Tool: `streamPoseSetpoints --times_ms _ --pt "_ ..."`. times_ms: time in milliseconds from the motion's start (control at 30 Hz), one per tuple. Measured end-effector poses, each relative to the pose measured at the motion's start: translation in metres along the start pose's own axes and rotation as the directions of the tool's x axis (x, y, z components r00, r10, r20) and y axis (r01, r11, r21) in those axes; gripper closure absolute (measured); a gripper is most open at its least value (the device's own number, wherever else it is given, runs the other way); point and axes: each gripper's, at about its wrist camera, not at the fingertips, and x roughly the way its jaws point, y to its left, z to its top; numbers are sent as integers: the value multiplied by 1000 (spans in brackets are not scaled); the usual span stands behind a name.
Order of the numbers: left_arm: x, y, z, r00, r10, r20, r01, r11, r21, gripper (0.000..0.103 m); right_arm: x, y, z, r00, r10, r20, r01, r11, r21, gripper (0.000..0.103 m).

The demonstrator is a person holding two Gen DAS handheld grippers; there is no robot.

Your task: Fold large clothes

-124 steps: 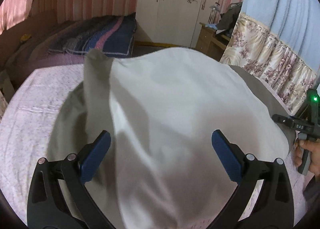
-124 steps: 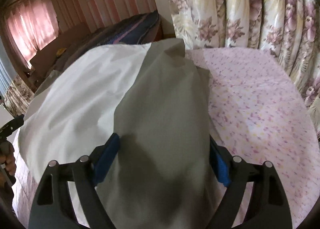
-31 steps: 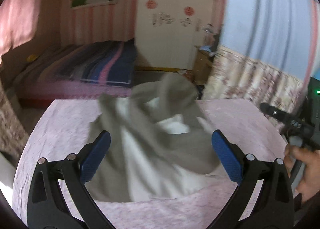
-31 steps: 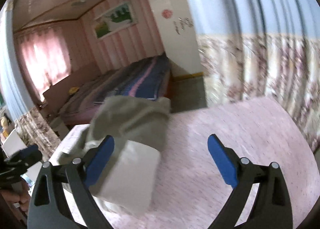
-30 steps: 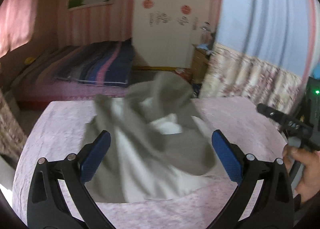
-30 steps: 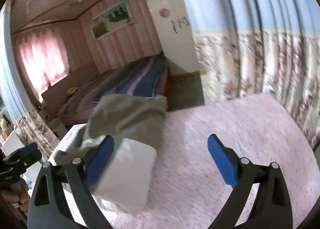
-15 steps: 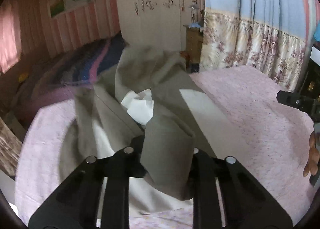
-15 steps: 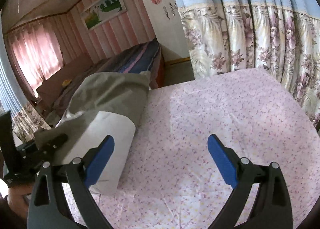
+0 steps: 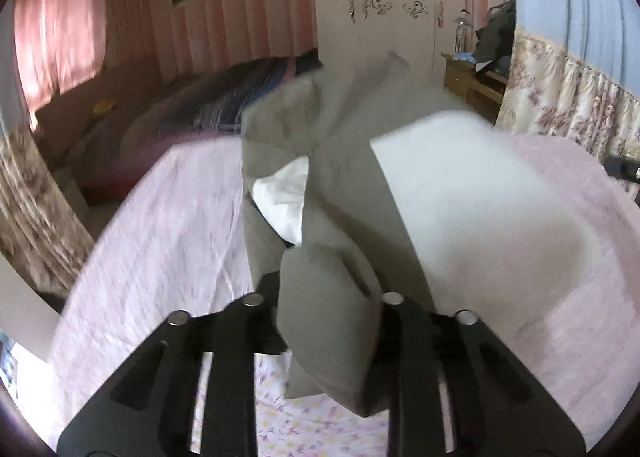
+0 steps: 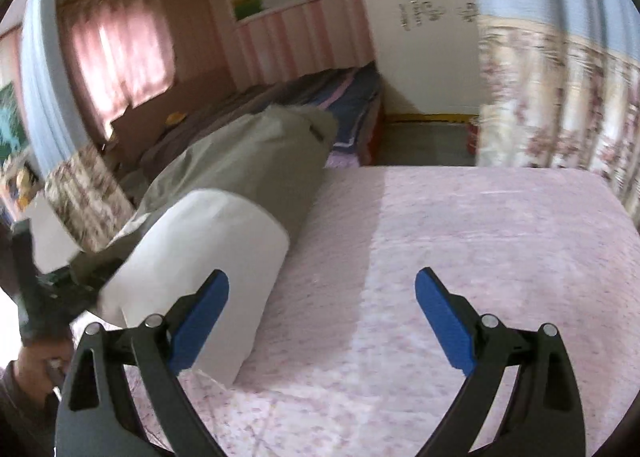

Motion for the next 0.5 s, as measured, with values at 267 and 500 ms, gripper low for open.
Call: streamPoseSetpoints --times_ms 267,500 --pt "-19 47 4 1000 -12 6 13 980 -199 8 6 34 3 1000 -27 12 28 996 -89 8" --pt "-66 38 77 992 10 129 16 979 -202 3 2 48 45 984 -146 98 144 989 22 8"
